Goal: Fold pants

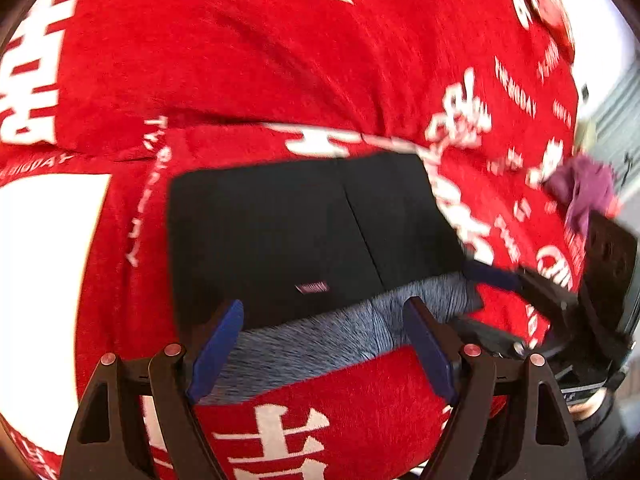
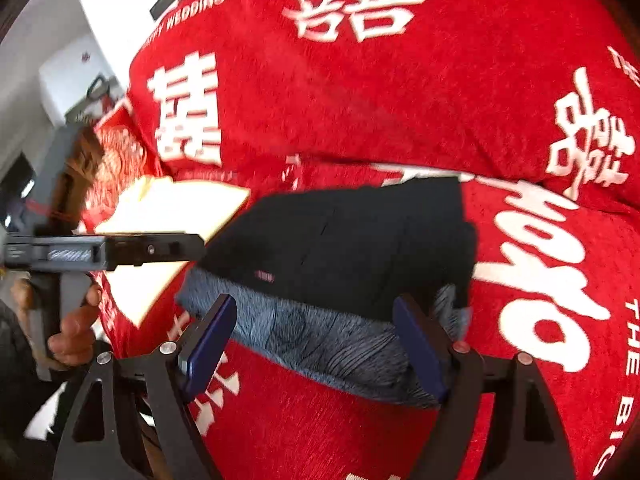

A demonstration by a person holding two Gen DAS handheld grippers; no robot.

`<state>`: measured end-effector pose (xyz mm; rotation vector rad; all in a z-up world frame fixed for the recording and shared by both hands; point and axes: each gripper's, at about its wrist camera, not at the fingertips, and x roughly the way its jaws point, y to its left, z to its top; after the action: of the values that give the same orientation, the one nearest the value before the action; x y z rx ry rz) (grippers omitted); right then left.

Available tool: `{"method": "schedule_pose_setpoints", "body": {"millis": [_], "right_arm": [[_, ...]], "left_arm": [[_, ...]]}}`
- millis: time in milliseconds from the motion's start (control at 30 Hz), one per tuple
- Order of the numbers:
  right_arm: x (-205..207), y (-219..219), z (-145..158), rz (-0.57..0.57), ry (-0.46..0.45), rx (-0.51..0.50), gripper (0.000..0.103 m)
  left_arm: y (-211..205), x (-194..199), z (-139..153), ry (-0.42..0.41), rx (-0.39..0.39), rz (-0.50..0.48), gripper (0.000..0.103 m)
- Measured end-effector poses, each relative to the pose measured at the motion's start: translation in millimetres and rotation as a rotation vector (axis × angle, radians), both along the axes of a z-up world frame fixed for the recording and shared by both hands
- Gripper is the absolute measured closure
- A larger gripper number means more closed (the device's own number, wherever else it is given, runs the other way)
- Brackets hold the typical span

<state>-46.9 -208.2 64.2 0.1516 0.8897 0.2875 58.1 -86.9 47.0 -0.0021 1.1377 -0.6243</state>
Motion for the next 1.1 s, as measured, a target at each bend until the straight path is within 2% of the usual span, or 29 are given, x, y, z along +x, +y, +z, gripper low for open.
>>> {"method": "schedule_pose_setpoints", "body": {"millis": [67,133,200,333,400,467,533,633,700,800,967,1100], "right_arm": [[2.5,-3.5,-14.4,-0.007,0.031,0.000,0.020],[3.3,-12.3,-26.9,-0.028,0.062,0.005,0.020],[3.2,-20.0,-36.7,-0.044,0.071,0.023,0.020],[1.6,-23.0,-44.6,-0.036,0.053,0.022,0.020],[-0.4,-20.3,-46.9,-0.026,0.038,0.003,0.020],[-0.3,-17.4,-43.9,-0.007,0.042,-0.024,0.020],[1.9,-18.7,-32.5,-0.018,0.060,-0.037,0.019],[7.5,-28.6,-1.2,-0.043,-0.016,-0.004,0.019],[19.4,-31.0,14.9,-0.043,-0.057,-0.003,0.017],[58.2,-26.7,21.9,-0.012,-0.055,-0.038,0.016],[117.7,-29.3,-0.6,0.004,0.023,-0.020,0.016],[141.0,-33.2,-25.0,-0.001,0.088,-0.026,0.016]], "left_arm": [[-10.0,-0.3,-19.4,0.024,0.059,-0.012,0.020],[-10.4,-3.5,-28.8,0.036,0.082,-0.009,0.020],[-13.3,-9.3,-29.2,0.003,0.091,-0.026,0.015],[-17.3,-11.3,-34.9,-0.005,0.088,-0.034,0.007],[-20.5,-13.3,-31.2,-0.017,0.109,-0.044,0.007],[-20.6,-10.1,-20.7,-0.016,0.103,-0.046,0.007],[-14.9,0.5,-4.6,-0.028,0.059,-0.026,0.007],[-10.7,27.3,11.8,-0.046,0.047,0.027,0.007],[-12.7,51.7,12.4,-0.025,0.063,0.062,0.007],[-16.1,85.1,1.9,0.023,0.095,0.111,0.007],[-18.3,120.2,-27.1,0.108,0.124,0.159,0.007],[-21.2,125.8,-49.0,0.131,0.165,0.150,0.007]]}}
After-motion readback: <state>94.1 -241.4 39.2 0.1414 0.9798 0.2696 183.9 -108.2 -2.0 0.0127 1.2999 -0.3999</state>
